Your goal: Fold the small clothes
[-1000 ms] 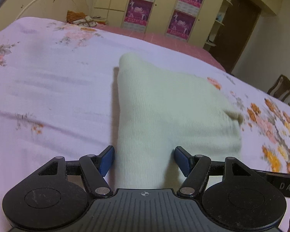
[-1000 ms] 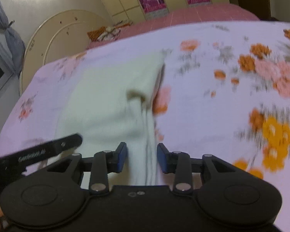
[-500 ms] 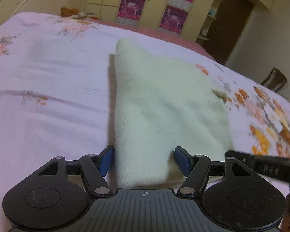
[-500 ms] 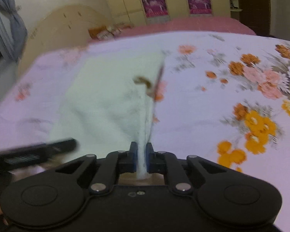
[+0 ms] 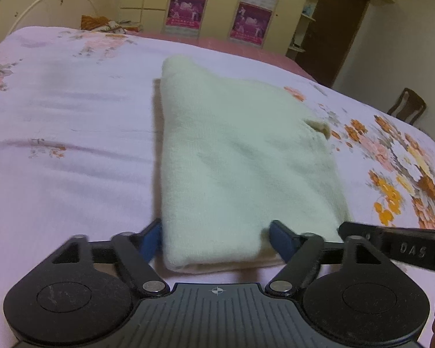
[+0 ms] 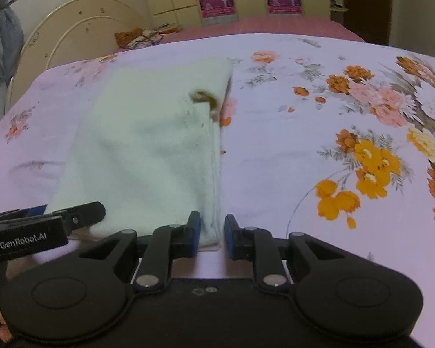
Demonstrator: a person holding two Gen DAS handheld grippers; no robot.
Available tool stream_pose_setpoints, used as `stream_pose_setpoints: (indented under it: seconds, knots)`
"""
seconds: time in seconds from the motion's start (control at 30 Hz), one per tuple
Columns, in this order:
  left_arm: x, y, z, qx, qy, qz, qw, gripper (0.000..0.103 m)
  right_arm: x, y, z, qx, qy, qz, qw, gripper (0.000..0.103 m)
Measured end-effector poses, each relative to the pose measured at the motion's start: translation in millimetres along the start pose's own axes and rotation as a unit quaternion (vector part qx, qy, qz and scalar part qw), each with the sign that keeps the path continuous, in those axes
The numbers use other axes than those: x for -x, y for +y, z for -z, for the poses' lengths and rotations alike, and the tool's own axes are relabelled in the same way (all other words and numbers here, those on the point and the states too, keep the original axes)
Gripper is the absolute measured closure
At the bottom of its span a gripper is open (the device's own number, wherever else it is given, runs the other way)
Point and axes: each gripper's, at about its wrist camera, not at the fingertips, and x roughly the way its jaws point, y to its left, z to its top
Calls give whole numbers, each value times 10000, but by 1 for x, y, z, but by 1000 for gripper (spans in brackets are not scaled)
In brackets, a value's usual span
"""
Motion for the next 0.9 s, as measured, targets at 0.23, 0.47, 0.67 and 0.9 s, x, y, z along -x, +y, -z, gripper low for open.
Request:
stream_pose_setpoints:
  seconds: [0.23,0.47,0.67,0.9]
  knots:
    - [2,-5,1,35,290,-149,9995,0,36,2,9,-453,-339,42,9984,71]
    - [6,-11,0,184,701,-618,9955,0,71,3,23,-583,-561,180,9966,48]
    - [57,-10,2,220,138,-500,9984,0,90,0,25,-712,-386,-130,9966,27]
    - [152,-19,13,91,-661,-1020,9925,0,137,-3,31,-841,-139,-964,9917,11]
